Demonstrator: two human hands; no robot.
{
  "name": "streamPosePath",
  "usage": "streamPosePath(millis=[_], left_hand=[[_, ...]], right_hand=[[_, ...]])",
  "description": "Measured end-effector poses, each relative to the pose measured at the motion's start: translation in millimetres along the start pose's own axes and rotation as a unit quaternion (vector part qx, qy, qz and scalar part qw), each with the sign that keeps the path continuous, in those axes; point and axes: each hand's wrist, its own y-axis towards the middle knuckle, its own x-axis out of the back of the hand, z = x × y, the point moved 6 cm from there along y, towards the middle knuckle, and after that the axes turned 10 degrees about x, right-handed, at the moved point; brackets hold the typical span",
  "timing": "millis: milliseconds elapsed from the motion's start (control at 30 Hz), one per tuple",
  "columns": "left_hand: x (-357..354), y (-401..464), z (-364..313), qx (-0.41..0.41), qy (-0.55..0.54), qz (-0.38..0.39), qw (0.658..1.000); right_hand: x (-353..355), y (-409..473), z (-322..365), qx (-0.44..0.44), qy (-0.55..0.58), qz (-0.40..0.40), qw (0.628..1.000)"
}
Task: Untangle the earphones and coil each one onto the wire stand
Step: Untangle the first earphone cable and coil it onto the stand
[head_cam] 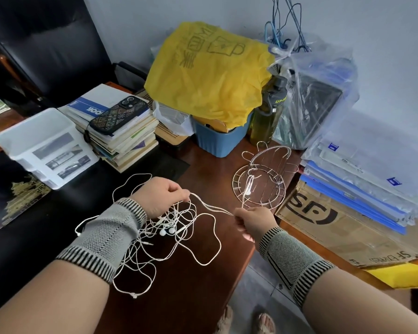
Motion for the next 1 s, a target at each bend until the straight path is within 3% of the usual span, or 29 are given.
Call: streamPosePath(millis=[133,267,333,400,467,500,567,633,800,1000], left_hand=[[-22,2,-1,-0.023,0.048,0.034,0.998],[-53,-11,-9,-0.056,0.097,0.109,0.988],[-64,-13,-9,-0.062,0.108,0.125,0.984],[-72,-14,-9,-0.062,0.103,0.135,0.984],[-76,-11,-8,-0.067,0.091,0.132,0.985],[-76,-9,-7,-0.07,0.083,0.126,0.986],[-75,-5,-8,-0.075,0.072,0.111,0.988],[-74,-3,-9,-0.088,0.056,0.105,0.989],[-66,6,-14,-0.101,0.057,0.091,0.989],[-48,21,-20,-0.098,0.028,0.065,0.993]], right_hand=[[13,3,1,0.045,-0.216,-0.031,0.975],[23,-2,3,0.101,-0.338,-0.065,0.934],[17,-14,18,0.244,-0.415,-0.09,0.872],[-6,-37,36,0.431,-0.441,-0.071,0.784],[-30,-56,38,0.526,-0.403,-0.004,0.749],[-39,-63,36,0.528,-0.392,0.034,0.753],[-45,-68,32,0.466,-0.35,0.078,0.808],[-39,-66,28,0.438,-0.315,0.051,0.841],[-22,-56,25,0.488,-0.357,-0.047,0.795],[7,-43,17,0.437,-0.385,-0.054,0.811]])
